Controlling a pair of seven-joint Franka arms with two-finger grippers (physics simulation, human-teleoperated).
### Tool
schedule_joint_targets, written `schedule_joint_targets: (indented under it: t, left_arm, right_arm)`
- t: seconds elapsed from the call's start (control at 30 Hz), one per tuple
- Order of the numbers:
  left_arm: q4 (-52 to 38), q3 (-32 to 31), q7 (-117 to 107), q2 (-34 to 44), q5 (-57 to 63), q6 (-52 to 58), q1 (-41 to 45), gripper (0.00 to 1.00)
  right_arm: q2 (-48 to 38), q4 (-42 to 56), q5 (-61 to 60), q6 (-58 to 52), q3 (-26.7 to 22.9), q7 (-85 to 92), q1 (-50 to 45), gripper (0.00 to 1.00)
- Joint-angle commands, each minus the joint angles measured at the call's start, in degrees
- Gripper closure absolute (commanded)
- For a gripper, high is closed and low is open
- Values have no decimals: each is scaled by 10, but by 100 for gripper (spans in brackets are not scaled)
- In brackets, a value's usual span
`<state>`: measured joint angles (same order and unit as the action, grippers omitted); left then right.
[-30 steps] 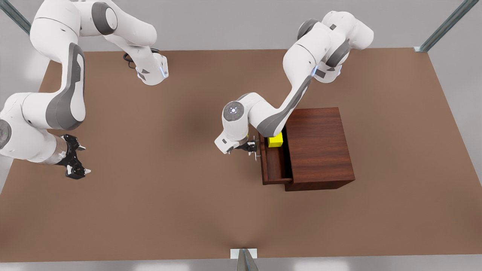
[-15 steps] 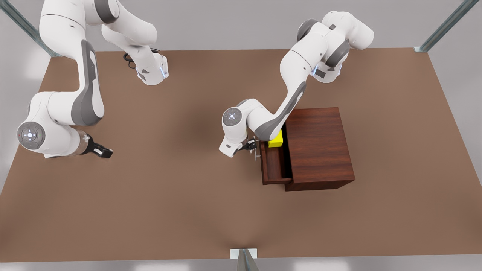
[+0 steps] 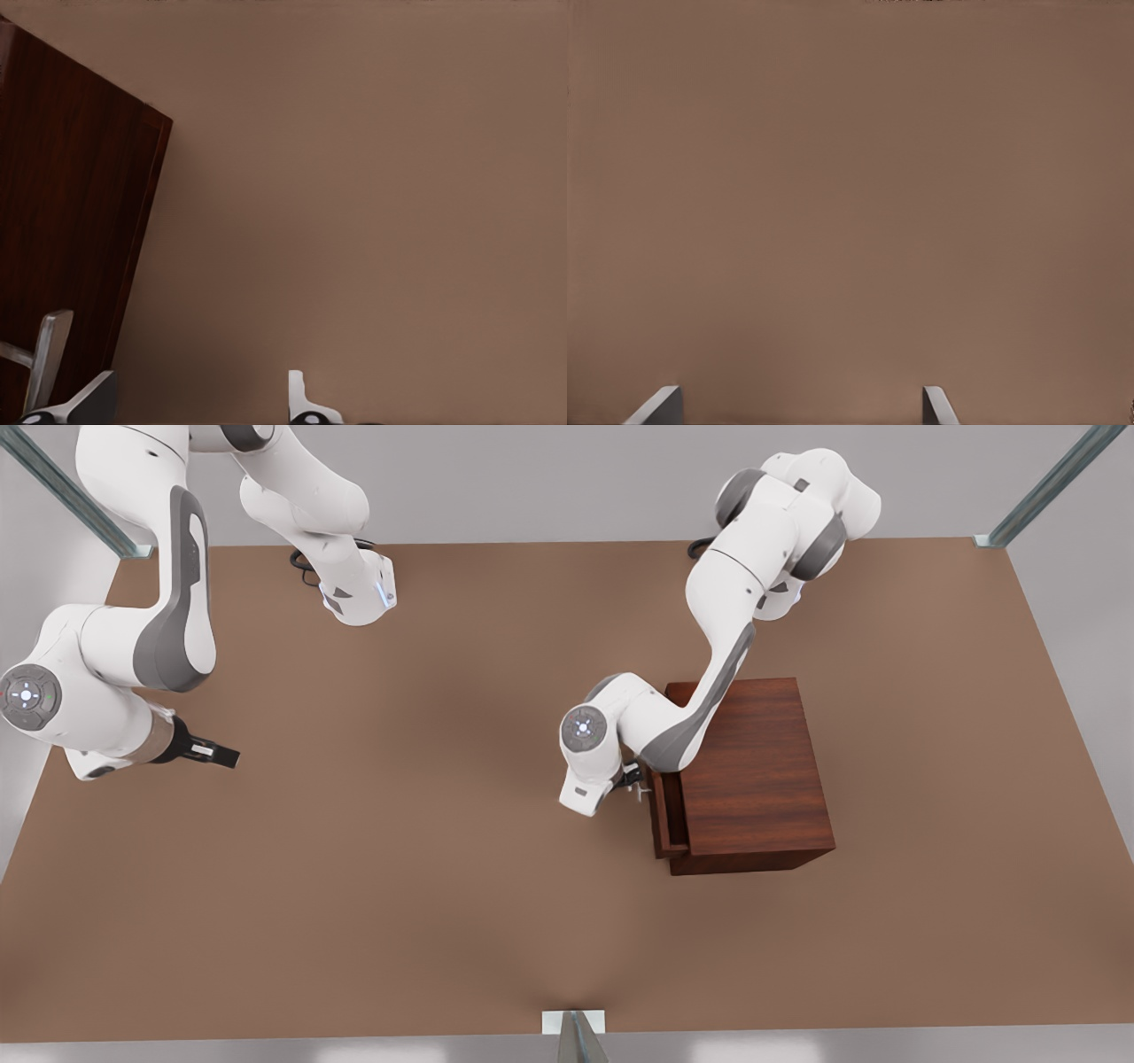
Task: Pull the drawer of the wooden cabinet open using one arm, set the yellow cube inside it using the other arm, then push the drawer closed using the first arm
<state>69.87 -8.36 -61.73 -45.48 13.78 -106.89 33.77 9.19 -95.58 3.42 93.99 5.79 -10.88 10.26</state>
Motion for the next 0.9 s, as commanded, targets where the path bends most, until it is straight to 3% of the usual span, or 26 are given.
schedule_joint_targets:
  t: [0.0, 0.33, 0.4, 0.43, 0.47, 0.53, 0.57, 0.6, 0.63, 0.73, 0.87]
  left_arm:
    - [14, 0, 61, 14, -2, 11, -11, 0]
    - [29, -1, 110, 29, -2, 10, -39, 0]
    - [0, 5, 105, 108, -44, 82, -42, 0]
    - [-67, 3, 111, 152, -74, 207, -80, 0]
    - [-79, 3, 171, 192, -78, 253, -120, 0]
    - [-66, 3, 530, 216, -97, 286, -280, 0]
    - [-60, 3, 572, 225, -106, 299, -311, 0]
    - [62, 3, 633, 300, -117, 225, -342, 0]
    - [263, 5, 631, 418, -119, 61, -359, 0]
    - [99, 2, 602, 323, -111, 148, -331, 0]
    - [76, 2, 602, 311, -115, 176, -324, 0]
  right_arm:
    - [0, 0, -1, 5, 0, 137, 0, 0]
    - [3, 0, -1, 5, 2, 126, -1, 0]
    - [3, 1, 0, 5, 2, 126, -1, 0]
    - [3, 0, -1, 5, 2, 126, -1, 0]
    - [3, 1, 0, 5, 2, 126, -1, 0]
    - [4, 2, 0, 5, 2, 126, -1, 0]
    - [4, 3, 0, 5, 2, 126, -1, 0]
    - [4, 4, 0, 5, 2, 126, -1, 0]
    - [4, 4, 0, 5, 2, 126, -1, 0]
    - [4, 4, 0, 5, 2, 126, -1, 0]
    - [4, 4, 0, 2, 2, 126, -1, 0]
